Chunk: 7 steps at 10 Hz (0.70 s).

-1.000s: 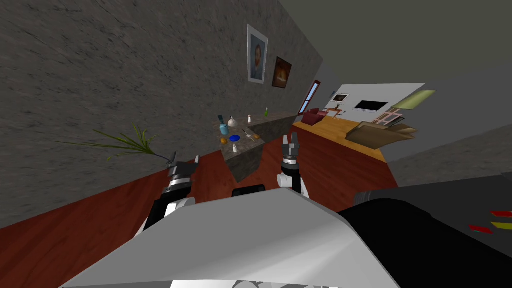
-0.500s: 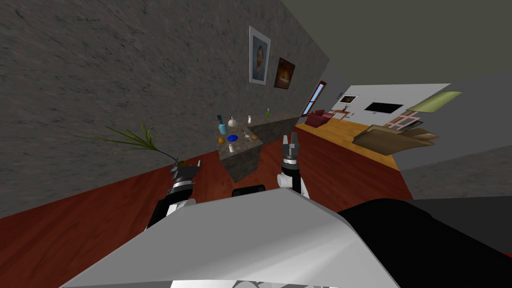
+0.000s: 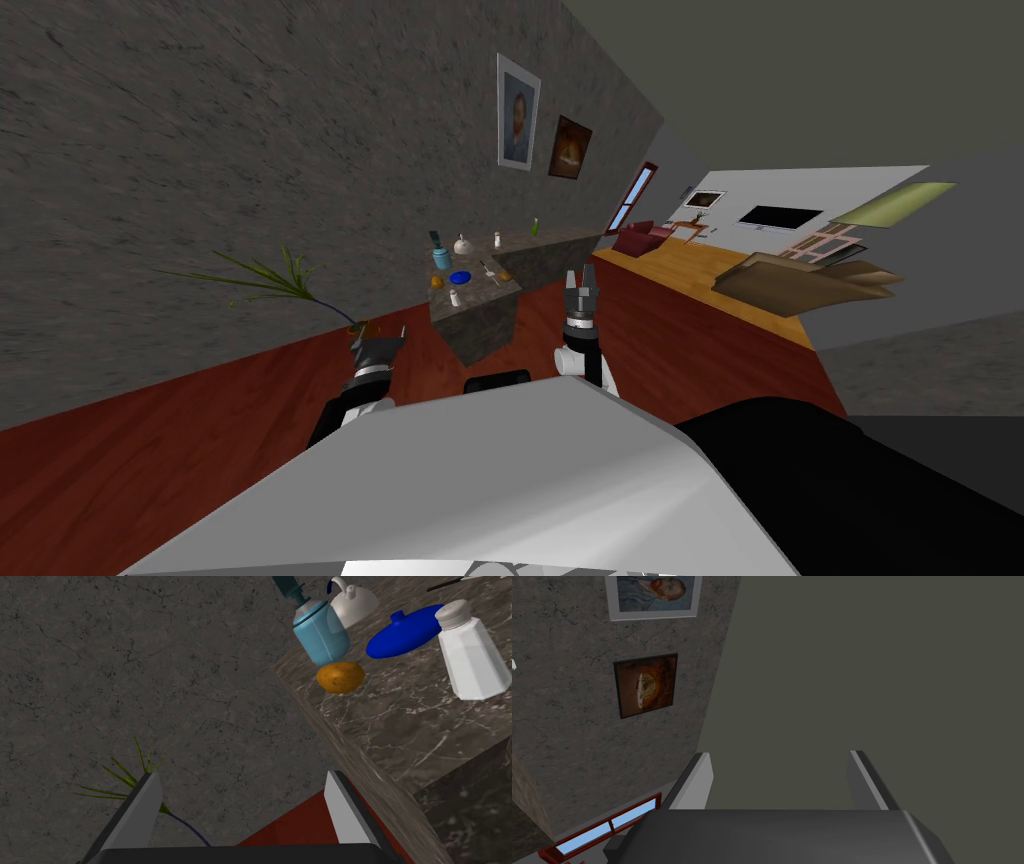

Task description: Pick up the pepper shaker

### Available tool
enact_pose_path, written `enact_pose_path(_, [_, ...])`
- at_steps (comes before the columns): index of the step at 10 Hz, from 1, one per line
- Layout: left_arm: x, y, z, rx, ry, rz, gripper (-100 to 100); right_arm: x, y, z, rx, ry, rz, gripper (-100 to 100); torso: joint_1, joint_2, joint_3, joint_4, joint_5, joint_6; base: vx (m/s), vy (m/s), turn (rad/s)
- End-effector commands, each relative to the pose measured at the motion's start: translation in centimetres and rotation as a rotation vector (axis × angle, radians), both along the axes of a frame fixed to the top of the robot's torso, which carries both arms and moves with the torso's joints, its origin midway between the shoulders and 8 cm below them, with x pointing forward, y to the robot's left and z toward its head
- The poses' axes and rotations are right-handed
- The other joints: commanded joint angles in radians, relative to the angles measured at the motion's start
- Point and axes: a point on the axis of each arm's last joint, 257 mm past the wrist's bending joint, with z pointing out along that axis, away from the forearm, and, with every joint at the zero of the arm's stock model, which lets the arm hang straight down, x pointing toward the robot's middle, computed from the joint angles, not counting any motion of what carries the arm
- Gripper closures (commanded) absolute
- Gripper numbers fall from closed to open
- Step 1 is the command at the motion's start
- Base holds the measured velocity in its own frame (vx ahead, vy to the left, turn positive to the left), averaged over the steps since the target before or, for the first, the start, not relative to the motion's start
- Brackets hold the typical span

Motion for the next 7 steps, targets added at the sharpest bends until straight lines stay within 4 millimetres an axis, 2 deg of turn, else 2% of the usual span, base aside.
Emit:
enact_pose_path(1, [0.2, -0.1, -1.6, -0.075, 0.013, 0.000, -100, 0.0, 0.0, 0.0, 0.000, 0.000, 0.000, 0, 0.000, 0.000, 0.000, 0.000, 0.000, 0.000, 0.068, -0.136, 0.024])
enact_pose_path(4, [0.9, -1.1, -4.5, -0.224, 0.033, -0.004, -100, 0.0, 0.0, 0.0, 0.000, 0.000, 0.000, 0, 0.001, -0.003, -0.002, -0.001, 0.000, 0.000, 0.107, -0.146, 0.001])
enact_pose_path(7, [2.1, -3.5, -6.8, -0.375, 0.036, -0.009, -100, 0.0, 0.0, 0.0, 0.000, 0.000, 0.000, 0, -0.003, -0.009, -0.005, -0.002, -0.001, 0.000, 0.200, -0.166, -0.033])
